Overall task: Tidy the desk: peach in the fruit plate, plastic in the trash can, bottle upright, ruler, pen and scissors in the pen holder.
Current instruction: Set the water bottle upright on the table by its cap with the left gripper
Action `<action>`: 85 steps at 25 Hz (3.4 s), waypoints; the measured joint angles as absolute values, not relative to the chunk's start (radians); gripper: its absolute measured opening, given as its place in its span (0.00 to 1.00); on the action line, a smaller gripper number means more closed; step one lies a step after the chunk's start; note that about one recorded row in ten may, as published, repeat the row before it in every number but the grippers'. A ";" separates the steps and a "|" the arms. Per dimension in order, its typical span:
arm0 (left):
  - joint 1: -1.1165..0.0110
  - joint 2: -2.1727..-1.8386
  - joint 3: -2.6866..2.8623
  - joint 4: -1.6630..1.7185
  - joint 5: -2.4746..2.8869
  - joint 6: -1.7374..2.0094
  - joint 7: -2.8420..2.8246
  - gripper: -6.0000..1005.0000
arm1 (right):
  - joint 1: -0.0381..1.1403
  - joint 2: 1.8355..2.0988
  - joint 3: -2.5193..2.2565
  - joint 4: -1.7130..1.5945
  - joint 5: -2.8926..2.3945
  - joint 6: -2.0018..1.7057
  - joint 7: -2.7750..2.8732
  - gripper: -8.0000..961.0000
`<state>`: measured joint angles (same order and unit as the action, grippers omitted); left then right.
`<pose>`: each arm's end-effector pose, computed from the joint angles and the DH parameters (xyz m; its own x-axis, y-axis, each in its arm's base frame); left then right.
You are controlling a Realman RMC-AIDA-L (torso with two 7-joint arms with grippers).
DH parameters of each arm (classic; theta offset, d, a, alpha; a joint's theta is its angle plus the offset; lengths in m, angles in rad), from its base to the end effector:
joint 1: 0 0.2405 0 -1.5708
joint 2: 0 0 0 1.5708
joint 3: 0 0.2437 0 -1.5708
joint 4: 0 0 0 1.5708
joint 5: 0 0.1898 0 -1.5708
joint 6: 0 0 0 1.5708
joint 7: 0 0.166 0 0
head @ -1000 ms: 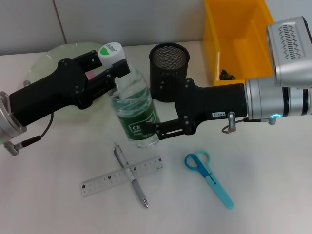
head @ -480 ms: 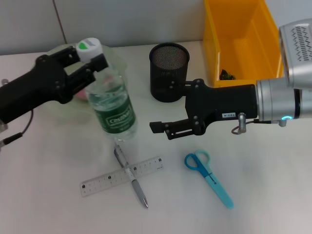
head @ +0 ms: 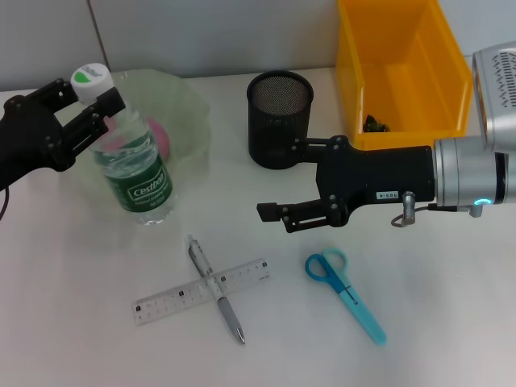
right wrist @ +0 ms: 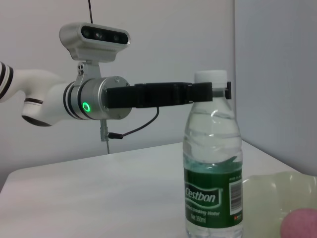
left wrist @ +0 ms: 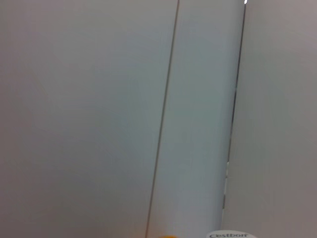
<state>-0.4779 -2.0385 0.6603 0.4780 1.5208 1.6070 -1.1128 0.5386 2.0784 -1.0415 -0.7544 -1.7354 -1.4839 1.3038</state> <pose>-0.2217 0.3257 0.0329 0.5801 0.0540 0.8128 0.4904 -0.8198 -0.2956 0.1795 0.3240 -0.0294 0.8610 -0.1053 -0.4977 -0.2099 -0.9647 -0.1590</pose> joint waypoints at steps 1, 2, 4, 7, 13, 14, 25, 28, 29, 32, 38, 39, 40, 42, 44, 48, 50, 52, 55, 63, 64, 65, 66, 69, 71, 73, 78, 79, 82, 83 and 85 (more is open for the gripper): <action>-0.478 -2.038 0.660 0.478 1.521 1.607 -1.113 0.46 | 0.539 2.078 -1.041 -0.754 -1.735 -1.484 1.304 0.86; -0.471 -2.039 0.660 0.478 1.524 1.591 -1.101 0.46 | 0.538 2.078 -1.043 -0.754 -1.735 -1.482 1.305 0.86; -0.469 -2.039 0.660 0.478 1.525 1.586 -1.098 0.46 | 0.538 2.078 -1.044 -0.754 -1.736 -1.482 1.305 0.86; -0.451 -2.034 0.660 0.484 1.526 1.583 -1.085 0.46 | 0.540 2.078 -1.049 -0.753 -1.761 -1.473 1.307 0.86; -0.434 -2.031 0.660 0.495 1.527 1.579 -1.080 0.46 | 0.545 2.079 -1.053 -0.751 -1.792 -1.444 1.309 0.86; -0.431 -2.029 0.660 0.495 1.527 1.577 -1.080 0.46 | 0.546 2.079 -1.053 -0.751 -1.793 -1.442 1.310 0.86; -0.411 -2.029 0.660 0.495 1.529 1.522 -1.051 0.46 | 0.555 2.078 -1.071 -0.747 -1.817 -1.428 1.324 0.86; -0.410 -2.032 0.660 0.491 1.529 1.508 -1.038 0.47 | 0.556 2.078 -1.080 -0.744 -1.817 -1.420 1.324 0.86; -0.410 -2.032 0.660 0.491 1.529 1.508 -1.038 0.47 | 0.556 2.078 -1.080 -0.744 -1.817 -1.420 1.324 0.86; -0.410 -2.034 0.660 0.490 1.529 1.495 -1.035 0.47 | 0.558 2.078 -1.080 -0.743 -1.817 -1.419 1.324 0.86; -0.409 -2.039 0.658 0.485 1.524 1.484 -1.021 0.47 | 0.567 2.078 -1.080 -0.734 -1.817 -1.420 1.324 0.86; -0.408 -2.040 0.658 0.486 1.524 1.484 -1.021 0.47 | 0.570 2.079 -1.080 -0.730 -1.817 -1.420 1.324 0.86; -0.405 -2.041 0.658 0.487 1.524 1.487 -1.021 0.47 | 0.571 2.078 -1.080 -0.729 -1.817 -1.420 1.324 0.86; -0.397 -2.043 0.656 0.491 1.522 1.496 -1.022 0.47 | 0.572 2.079 -1.080 -0.727 -1.817 -1.419 1.324 0.86; -0.396 -2.043 0.655 0.491 1.521 1.499 -1.024 0.47 | 0.573 2.079 -1.080 -0.727 -1.817 -1.419 1.324 0.86; -0.388 -2.045 0.650 0.491 1.520 1.531 -1.028 0.47 | 0.573 2.079 -1.080 -0.727 -1.817 -1.417 1.324 0.86; -0.380 -2.048 0.641 0.491 1.519 1.545 -1.024 0.47 | 0.573 2.079 -1.080 -0.727 -1.817 -1.416 1.324 0.86; -0.374 -2.050 0.635 0.492 1.518 1.546 -1.017 0.47 | 0.573 2.079 -1.080 -0.727 -1.816 -1.416 1.324 0.86; -0.368 -2.053 0.622 0.492 1.518 1.546 -1.010 0.47 | 0.574 2.079 -1.080 -0.727 -1.816 -1.416 1.324 0.86; -0.348 -2.057 0.602 0.492 1.518 1.545 -0.990 0.48 | 0.574 2.080 -1.080 -0.727 -1.815 -1.416 1.324 0.86; -0.346 -2.057 0.602 0.492 1.518 1.544 -0.985 0.48 | 0.574 2.080 -1.080 -0.727 -1.815 -1.416 1.324 0.86; -0.345 -2.058 0.601 0.492 1.518 1.544 -0.980 0.48 | 0.574 2.080 -1.080 -0.726 -1.815 -1.416 1.324 0.86; -0.344 -2.058 0.600 0.492 1.517 1.545 -0.978 0.48 | 0.574 2.080 -1.080 -0.726 -1.815 -1.416 1.324 0.86; -0.340 -2.059 0.588 0.491 1.512 1.546 -0.974 0.48 | 0.573 2.080 -1.080 -0.726 -1.815 -1.416 1.324 0.86; -0.339 -2.059 0.574 0.489 1.510 1.546 -0.967 0.48 | 0.572 2.080 -1.080 -0.726 -1.816 -1.416 1.323 0.86; -0.339 -2.059 0.563 0.487 1.509 1.544 -0.958 0.48 | 0.572 2.080 -1.080 -0.725 -1.815 -1.416 1.323 0.86; -0.340 -2.061 0.519 0.483 1.508 1.530 -0.948 0.48 | 0.572 2.080 -1.080 -0.725 -1.815 -1.416 1.323 0.86; -0.340 -2.061 0.519 0.483 1.508 1.530 -0.948 0.48 | 0.572 2.080 -1.080 -0.726 -1.815 -1.416 1.323 0.86; -0.346 -2.064 0.509 0.479 1.508 1.513 -0.947 0.48 | 0.573 2.080 -1.080 -0.725 -1.815 -1.416 1.323 0.86; -0.346 -2.064 0.509 0.479 1.508 1.513 -0.947 0.48 | 0.573 2.080 -1.080 -0.725 -1.815 -1.416 1.323 0.86; -0.351 -2.065 0.509 0.468 1.508 1.505 -0.946 0.48 | 0.574 2.080 -1.080 -0.725 -1.815 -1.416 1.322 0.86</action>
<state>-0.3505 -2.0654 0.5092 0.4682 1.5078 1.5053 -0.9459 0.5737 2.0801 -1.0799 -0.7255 -1.8152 -1.4159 1.3223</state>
